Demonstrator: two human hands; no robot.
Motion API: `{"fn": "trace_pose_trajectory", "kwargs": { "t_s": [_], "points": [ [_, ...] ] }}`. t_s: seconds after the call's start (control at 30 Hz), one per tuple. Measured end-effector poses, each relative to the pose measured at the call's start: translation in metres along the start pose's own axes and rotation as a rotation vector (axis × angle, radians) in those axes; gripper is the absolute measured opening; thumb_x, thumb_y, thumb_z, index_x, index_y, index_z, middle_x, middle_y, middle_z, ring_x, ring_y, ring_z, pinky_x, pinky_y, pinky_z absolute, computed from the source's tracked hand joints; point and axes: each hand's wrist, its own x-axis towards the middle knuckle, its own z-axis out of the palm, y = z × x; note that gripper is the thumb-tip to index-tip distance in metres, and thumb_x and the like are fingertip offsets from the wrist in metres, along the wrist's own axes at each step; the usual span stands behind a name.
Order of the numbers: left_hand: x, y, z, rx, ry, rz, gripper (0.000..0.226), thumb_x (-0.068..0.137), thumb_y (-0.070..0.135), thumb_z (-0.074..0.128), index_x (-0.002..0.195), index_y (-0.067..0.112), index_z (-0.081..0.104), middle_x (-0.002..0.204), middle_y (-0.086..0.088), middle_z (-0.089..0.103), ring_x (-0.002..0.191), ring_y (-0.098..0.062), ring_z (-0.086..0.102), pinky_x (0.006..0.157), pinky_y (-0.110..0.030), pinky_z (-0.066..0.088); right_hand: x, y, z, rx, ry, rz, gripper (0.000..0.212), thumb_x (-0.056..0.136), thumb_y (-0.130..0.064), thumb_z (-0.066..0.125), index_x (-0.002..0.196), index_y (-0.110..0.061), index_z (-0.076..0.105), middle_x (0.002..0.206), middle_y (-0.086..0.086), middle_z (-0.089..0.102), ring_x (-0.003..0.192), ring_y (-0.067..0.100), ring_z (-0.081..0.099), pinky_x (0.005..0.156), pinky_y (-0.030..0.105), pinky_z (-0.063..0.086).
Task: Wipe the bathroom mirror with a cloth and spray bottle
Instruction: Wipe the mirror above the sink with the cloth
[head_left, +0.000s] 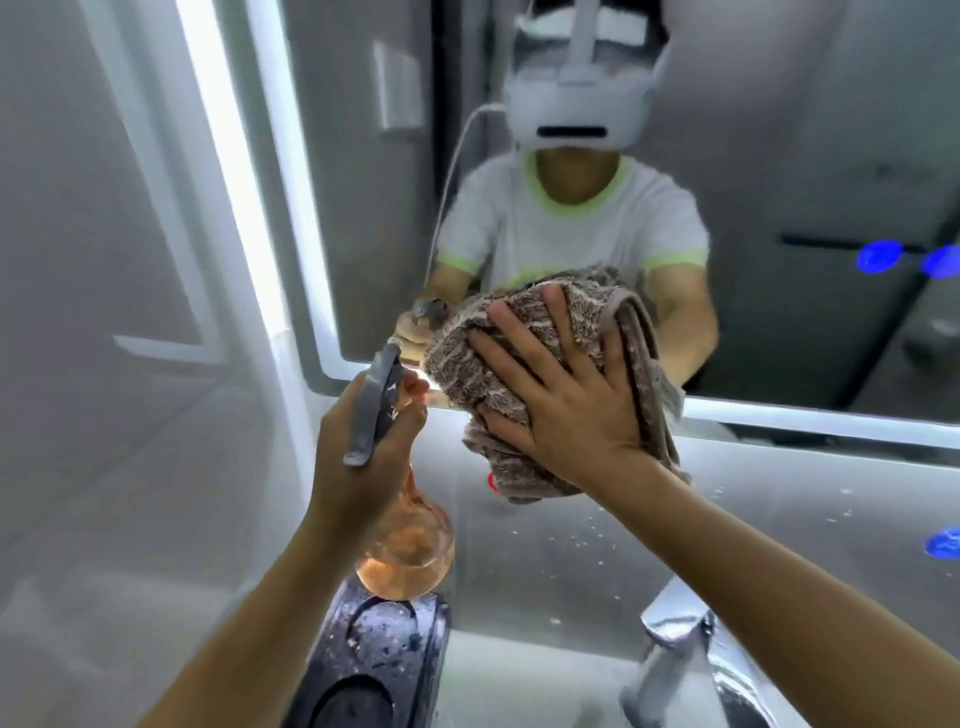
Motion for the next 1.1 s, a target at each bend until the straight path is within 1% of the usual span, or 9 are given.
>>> {"fn": "trace_pose_trajectory", "kwargs": {
  "t_s": [0.07, 0.13, 0.2, 0.27, 0.43, 0.53, 0.73, 0.83, 1.1],
  "points": [
    [0.01, -0.007, -0.017, 0.023, 0.039, 0.035, 0.01, 0.073, 0.023, 0.053, 0.078, 0.015, 0.058, 0.073, -0.029, 0.056, 0.063, -0.031, 0.046, 0.057, -0.048, 0.043, 0.018, -0.022, 0.003, 0.012, 0.01, -0.018, 0.063, 0.088, -0.061, 0.034, 0.142, -0.031, 0.029, 0.149, -0.013, 0.02, 0.141, 0.021, -0.014, 0.111, 0.049, -0.003],
    [0.017, -0.014, -0.032, 0.027, 0.072, 0.04, 0.009, 0.073, 0.023, 0.053, 0.077, 0.016, 0.057, 0.064, -0.009, 0.055, 0.061, -0.024, 0.048, 0.055, -0.038, 0.041, 0.034, -0.041, 0.004, 0.035, 0.016, -0.018, 0.062, 0.088, -0.06, 0.034, 0.142, -0.03, 0.029, 0.147, -0.013, 0.019, 0.141, 0.02, -0.013, 0.111, 0.048, -0.005],
    [0.02, -0.02, -0.044, 0.015, 0.113, 0.026, 0.002, 0.072, 0.022, 0.053, 0.073, 0.024, 0.055, 0.058, 0.011, 0.054, 0.056, -0.01, 0.047, 0.054, -0.027, 0.041, 0.047, -0.057, 0.005, 0.057, 0.018, -0.039, 0.062, 0.088, -0.06, 0.034, 0.142, -0.029, 0.031, 0.147, -0.012, 0.021, 0.143, 0.022, -0.002, 0.111, 0.047, -0.007],
    [0.021, -0.026, -0.052, 0.014, 0.175, 0.001, 0.008, 0.071, 0.021, 0.053, 0.066, 0.026, 0.049, 0.049, 0.016, 0.05, 0.049, -0.005, 0.043, 0.048, -0.018, 0.036, 0.059, -0.069, 0.006, 0.072, 0.025, -0.085, 0.063, 0.087, -0.059, 0.038, 0.141, -0.027, 0.033, 0.148, -0.008, 0.029, 0.139, 0.023, 0.014, 0.111, 0.048, -0.004],
    [0.027, -0.027, -0.056, -0.033, 0.21, 0.009, 0.005, 0.071, 0.021, 0.054, 0.068, 0.022, 0.05, 0.051, 0.017, 0.052, 0.049, -0.004, 0.042, 0.048, -0.017, 0.037, 0.073, -0.076, 0.007, 0.107, 0.043, -0.156, 0.062, 0.087, -0.056, 0.041, 0.14, -0.024, 0.036, 0.146, -0.004, 0.037, 0.136, 0.023, 0.021, 0.11, 0.049, 0.0],
    [0.028, -0.025, -0.055, -0.021, 0.182, 0.062, 0.01, 0.074, 0.021, 0.054, 0.067, 0.024, 0.047, 0.052, 0.017, 0.053, 0.049, -0.004, 0.043, 0.047, -0.017, 0.037, 0.083, -0.063, 0.005, 0.148, 0.044, -0.283, 0.058, 0.089, -0.05, 0.038, 0.139, -0.021, 0.039, 0.145, -0.001, 0.038, 0.137, 0.023, 0.025, 0.111, 0.048, 0.002],
    [0.038, -0.01, -0.048, -0.092, 0.225, 0.084, 0.017, 0.082, 0.013, 0.059, 0.073, 0.024, 0.051, 0.06, 0.005, 0.047, 0.054, -0.003, 0.047, 0.047, -0.011, 0.039, 0.118, -0.038, -0.006, 0.192, 0.018, -0.466, 0.055, 0.089, -0.044, 0.036, 0.137, -0.018, 0.043, 0.144, 0.003, 0.041, 0.135, 0.027, 0.034, 0.111, 0.047, 0.001],
    [0.045, 0.002, -0.05, -0.085, 0.209, 0.119, 0.02, 0.081, 0.016, 0.058, 0.068, 0.026, 0.047, 0.051, 0.013, 0.048, 0.049, -0.002, 0.045, 0.047, -0.009, 0.035, 0.14, -0.023, -0.014, 0.174, 0.021, -0.512, 0.054, 0.091, -0.044, 0.031, 0.136, -0.018, 0.044, 0.143, 0.003, 0.042, 0.134, 0.028, 0.035, 0.111, 0.047, 0.004],
    [0.049, 0.03, -0.06, -0.075, 0.233, 0.216, 0.019, 0.08, 0.028, 0.052, 0.066, 0.027, 0.039, 0.044, 0.019, 0.043, 0.046, -0.004, 0.043, 0.046, -0.006, 0.031, 0.201, 0.003, -0.039, 0.1, 0.104, -0.394, 0.058, 0.087, -0.049, 0.034, 0.135, -0.019, 0.045, 0.142, 0.003, 0.043, 0.134, 0.031, 0.034, 0.108, 0.048, 0.006]
  ]
}}
